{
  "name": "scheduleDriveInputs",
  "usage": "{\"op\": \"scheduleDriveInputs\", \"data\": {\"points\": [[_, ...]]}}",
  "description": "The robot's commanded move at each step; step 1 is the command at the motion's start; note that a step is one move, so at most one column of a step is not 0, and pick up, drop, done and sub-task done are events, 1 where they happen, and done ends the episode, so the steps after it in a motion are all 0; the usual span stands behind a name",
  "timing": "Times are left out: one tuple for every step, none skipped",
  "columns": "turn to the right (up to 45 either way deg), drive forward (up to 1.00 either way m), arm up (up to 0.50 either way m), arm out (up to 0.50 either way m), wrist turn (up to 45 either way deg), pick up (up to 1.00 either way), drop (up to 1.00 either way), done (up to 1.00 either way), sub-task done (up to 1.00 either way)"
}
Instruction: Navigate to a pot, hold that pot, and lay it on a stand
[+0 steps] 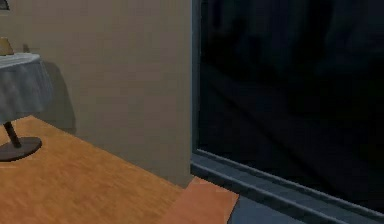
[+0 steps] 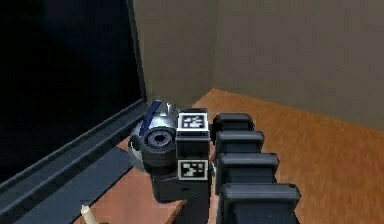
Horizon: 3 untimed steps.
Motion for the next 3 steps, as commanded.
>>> {"op": "scheduleDriveInputs", "data": {"points": [[-9.0, 0.00, 0.00, 0.00, 0.0, 0.00, 0.00, 0.00, 0.00], [0.0, 0.00, 0.00, 0.32, 0.0, 0.00, 0.00, 0.00, 0.00], [0.0, 0.00, 0.00, 0.32, 0.0, 0.00, 0.00, 0.00, 0.00]]}}
